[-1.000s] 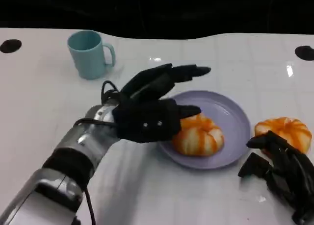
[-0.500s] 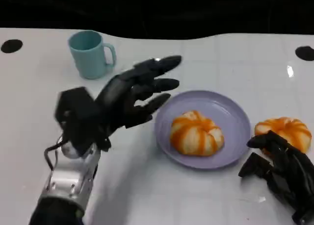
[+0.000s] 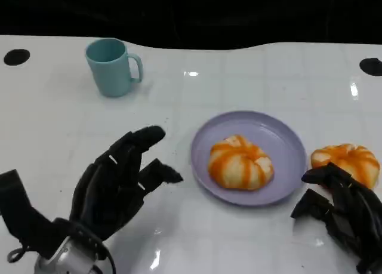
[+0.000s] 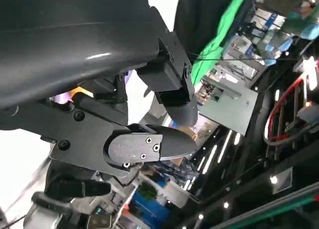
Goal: Grasp the bread from the table and place it into the plate.
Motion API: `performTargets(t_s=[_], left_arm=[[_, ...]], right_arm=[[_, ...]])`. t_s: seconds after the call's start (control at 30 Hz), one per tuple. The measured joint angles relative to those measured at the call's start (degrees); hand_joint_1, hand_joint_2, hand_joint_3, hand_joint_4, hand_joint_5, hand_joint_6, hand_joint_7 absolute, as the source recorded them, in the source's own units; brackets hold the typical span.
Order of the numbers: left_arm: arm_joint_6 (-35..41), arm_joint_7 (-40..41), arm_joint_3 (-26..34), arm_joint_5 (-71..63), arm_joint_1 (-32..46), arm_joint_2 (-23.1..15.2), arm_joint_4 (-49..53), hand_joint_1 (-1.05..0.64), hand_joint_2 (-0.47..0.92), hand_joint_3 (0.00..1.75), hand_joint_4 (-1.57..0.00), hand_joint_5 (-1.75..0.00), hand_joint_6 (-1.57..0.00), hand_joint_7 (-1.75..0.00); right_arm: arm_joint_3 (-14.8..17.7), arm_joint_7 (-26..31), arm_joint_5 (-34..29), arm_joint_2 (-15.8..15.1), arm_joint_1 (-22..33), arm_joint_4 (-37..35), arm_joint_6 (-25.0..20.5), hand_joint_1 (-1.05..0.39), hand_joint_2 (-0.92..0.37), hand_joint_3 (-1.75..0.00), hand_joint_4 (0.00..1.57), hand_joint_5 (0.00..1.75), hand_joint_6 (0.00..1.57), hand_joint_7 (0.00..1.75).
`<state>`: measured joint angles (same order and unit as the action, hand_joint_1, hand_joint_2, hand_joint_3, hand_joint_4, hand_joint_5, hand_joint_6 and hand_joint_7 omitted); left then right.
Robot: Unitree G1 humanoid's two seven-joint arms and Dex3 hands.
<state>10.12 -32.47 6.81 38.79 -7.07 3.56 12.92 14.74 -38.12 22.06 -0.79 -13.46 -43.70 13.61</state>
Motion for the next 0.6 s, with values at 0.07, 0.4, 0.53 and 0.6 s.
performTargets(t_s=[0.07, 0.4, 0.53, 0.6], left_arm=[[0.9, -0.1, 0.3, 0.4, 0.3, 0.2, -0.9, -0.58, 0.92, 0.35, -0.78, -1.70, -0.69, -1.37], [7.6, 1.5, 1.7, 3.9, 8.6, 1.3, -8.7, -0.54, 0.92, 0.30, -0.92, -1.75, -0.68, -1.74], [7.9, 2.1, 1.8, 3.5, 10.2, 1.6, -9.2, -0.54, 0.92, 0.30, -0.90, -1.75, -0.67, -1.75], [7.2, 2.1, 1.8, 2.9, 10.3, 1.7, -8.9, -0.54, 0.92, 0.30, -0.89, -1.75, -0.66, -1.75]], right_arm=[[0.0, -0.1, 0.0, 0.0, 0.0, 0.0, 0.0, -0.53, -0.92, -0.20, 0.65, 1.55, 0.62, 1.21], [-0.1, 0.4, -0.1, 0.3, 0.4, 0.1, 0.6, -0.53, -0.92, -0.22, 0.64, 1.56, 0.62, 1.20], [-0.1, 0.4, -0.1, 0.3, 0.6, 0.3, 0.6, -0.53, -0.92, -0.21, 0.63, 1.56, 0.61, 1.20], [-0.1, 0.4, -0.1, 0.3, 0.7, 0.7, 0.1, -0.53, -0.92, -0.20, 0.63, 1.56, 0.62, 1.20]])
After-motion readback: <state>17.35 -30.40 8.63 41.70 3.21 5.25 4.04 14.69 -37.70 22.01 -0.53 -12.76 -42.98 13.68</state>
